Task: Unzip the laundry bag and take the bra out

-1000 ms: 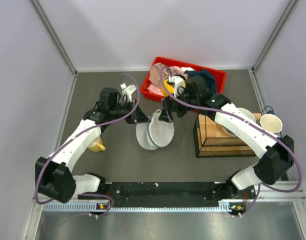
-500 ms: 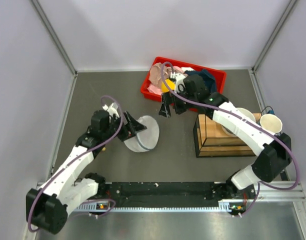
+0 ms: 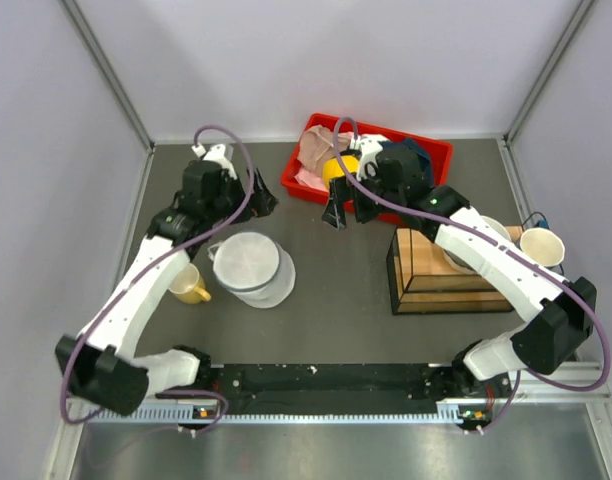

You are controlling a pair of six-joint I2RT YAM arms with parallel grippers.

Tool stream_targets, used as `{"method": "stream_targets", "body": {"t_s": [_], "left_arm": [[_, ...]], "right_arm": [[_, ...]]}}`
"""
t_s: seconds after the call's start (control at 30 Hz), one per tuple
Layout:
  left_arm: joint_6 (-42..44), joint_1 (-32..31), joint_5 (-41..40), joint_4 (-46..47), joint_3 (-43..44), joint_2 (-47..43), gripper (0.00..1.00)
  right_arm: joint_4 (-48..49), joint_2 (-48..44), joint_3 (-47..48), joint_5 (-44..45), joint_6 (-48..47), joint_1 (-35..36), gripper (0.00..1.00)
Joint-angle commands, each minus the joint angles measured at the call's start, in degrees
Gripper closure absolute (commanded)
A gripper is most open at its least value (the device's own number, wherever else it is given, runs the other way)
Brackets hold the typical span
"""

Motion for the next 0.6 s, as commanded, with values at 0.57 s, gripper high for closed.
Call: {"method": "stream_targets", "body": {"t_s": [0.57], "left_arm": [[9.72, 6.52, 2.68, -10.97, -3.74, 13.68, 0.07]], "right_arm": [[-0.12, -0.30, 2.40, -2.09, 0.86, 2.73, 0.02]]}}
